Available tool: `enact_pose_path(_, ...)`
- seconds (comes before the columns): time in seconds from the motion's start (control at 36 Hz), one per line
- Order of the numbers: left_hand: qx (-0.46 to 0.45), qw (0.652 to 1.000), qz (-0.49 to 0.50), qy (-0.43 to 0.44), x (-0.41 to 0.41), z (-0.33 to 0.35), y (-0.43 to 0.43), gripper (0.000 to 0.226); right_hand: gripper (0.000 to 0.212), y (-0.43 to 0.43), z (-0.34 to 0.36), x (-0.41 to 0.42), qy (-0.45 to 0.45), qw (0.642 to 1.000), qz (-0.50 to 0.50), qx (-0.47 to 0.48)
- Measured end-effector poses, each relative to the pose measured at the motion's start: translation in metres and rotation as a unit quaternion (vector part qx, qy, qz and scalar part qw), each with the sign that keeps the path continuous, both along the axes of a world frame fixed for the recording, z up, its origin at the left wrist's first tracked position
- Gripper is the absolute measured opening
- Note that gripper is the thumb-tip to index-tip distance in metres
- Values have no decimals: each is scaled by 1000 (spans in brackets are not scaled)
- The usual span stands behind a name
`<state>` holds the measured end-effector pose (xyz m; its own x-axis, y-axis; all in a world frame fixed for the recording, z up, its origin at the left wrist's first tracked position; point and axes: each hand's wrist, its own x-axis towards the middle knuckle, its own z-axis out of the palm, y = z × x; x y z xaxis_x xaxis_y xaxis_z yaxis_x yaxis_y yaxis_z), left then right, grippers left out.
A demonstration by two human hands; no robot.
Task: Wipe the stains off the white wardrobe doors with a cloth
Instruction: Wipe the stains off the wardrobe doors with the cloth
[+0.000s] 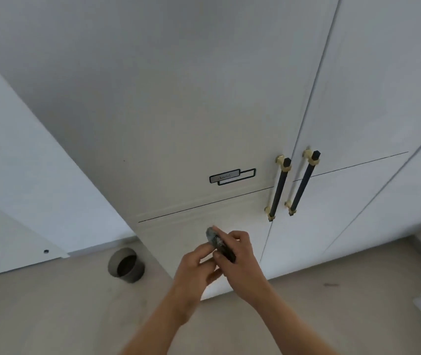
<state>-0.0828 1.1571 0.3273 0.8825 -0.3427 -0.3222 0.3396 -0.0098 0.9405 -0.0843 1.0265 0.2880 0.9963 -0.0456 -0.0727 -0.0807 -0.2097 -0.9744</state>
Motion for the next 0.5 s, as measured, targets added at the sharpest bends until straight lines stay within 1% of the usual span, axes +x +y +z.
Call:
enact_pose_path(0.06,-19,1000,16,9,-2,3,3,56,63,-5,0,1,1,999,32,-11)
enact_pose_path(0.11,-16,999,28,17,-5,4,5,50,61,-8,0,1,6,999,34,12)
enact_pose_path(0.17,28,997,76,14,-5,-3,9,33,59,-15,5,1,45,993,35,100)
enact_pose_path(0.22,100,987,125,-9,-3,-12,14,11,58,-25,9,1,76,980,45,176)
enact_pose_path(0.25,120,984,129,-19,-3,-15,16,14,56,-28,11,0,83,977,45,194)
enact_pose_path(0.31,125,986,104,-34,-1,-16,17,21,47,-31,10,-3,90,973,41,210)
enact_pose_path(0.33,132,986,87,-46,-2,-14,16,20,42,-31,8,-4,95,971,41,214)
enact_pose_path(0.39,176,978,65,-87,-4,-12,12,13,33,-29,4,-8,107,969,45,216)
enact_pose_path(0.44,213,967,74,-117,-3,-15,10,7,28,-28,2,-10,120,968,55,213)
enact_pose_path(0.5,232,961,99,-112,0,-21,10,16,25,-28,-3,-11,125,968,55,210)
